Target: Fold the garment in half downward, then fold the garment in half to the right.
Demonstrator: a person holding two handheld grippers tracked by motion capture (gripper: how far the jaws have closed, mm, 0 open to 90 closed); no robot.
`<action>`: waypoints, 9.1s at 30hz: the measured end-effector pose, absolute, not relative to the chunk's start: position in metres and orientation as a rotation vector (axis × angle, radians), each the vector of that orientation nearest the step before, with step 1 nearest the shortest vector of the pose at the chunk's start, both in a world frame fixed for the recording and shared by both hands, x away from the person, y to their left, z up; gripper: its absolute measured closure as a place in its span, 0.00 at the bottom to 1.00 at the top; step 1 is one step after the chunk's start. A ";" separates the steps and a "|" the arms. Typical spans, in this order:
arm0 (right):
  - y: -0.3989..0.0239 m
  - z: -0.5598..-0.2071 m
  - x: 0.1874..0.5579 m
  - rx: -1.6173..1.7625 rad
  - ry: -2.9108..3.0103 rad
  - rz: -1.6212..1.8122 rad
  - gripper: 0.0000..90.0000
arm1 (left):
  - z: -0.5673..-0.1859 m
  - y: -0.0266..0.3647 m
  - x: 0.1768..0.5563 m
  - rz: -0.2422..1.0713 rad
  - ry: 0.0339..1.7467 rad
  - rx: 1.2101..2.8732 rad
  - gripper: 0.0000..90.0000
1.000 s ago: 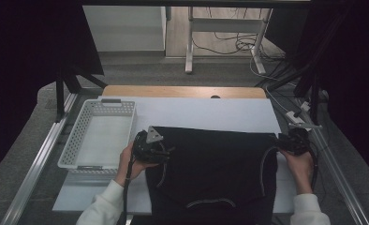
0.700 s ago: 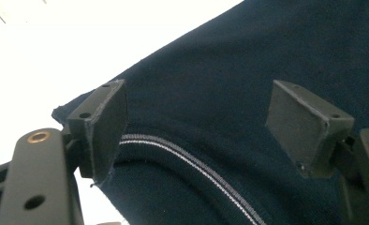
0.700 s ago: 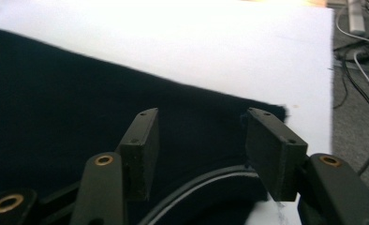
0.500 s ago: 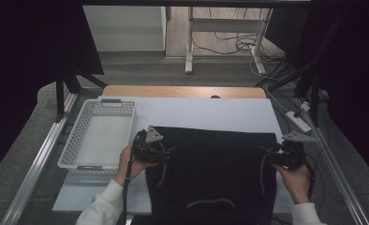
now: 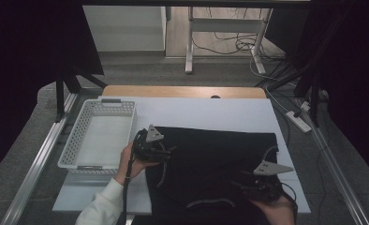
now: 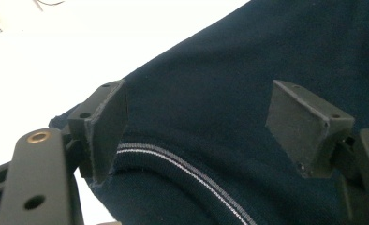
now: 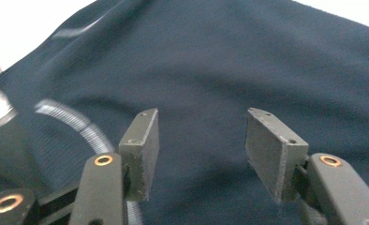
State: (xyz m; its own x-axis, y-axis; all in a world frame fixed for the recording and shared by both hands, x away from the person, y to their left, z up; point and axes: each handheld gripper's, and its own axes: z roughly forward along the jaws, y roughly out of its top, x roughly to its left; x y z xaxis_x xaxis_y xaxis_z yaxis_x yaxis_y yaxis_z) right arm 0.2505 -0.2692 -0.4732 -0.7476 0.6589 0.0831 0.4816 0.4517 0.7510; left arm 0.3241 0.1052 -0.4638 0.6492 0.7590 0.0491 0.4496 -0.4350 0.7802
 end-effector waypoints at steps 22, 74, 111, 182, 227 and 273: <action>-0.247 -0.499 0.210 0.757 2.729 0.906 0.87 | -0.459 0.113 0.325 0.523 0.953 2.069 0.24; -0.146 -0.488 0.237 0.640 2.600 1.281 0.39 | -0.443 0.113 0.337 0.433 0.948 2.016 0.08; -0.053 -0.516 0.246 0.550 2.778 1.092 0.25 | -0.437 0.129 0.337 0.450 0.994 1.976 0.08; -0.079 -0.503 0.259 0.605 2.672 1.239 0.86 | -0.447 0.119 0.379 0.503 1.148 2.075 0.12; -0.079 -0.504 0.257 0.606 2.658 1.254 0.86 | -0.512 0.097 0.463 0.385 1.346 2.369 0.11; -0.102 -0.478 0.251 0.601 2.470 1.415 0.86 | -0.448 0.127 0.426 0.204 1.071 2.166 0.87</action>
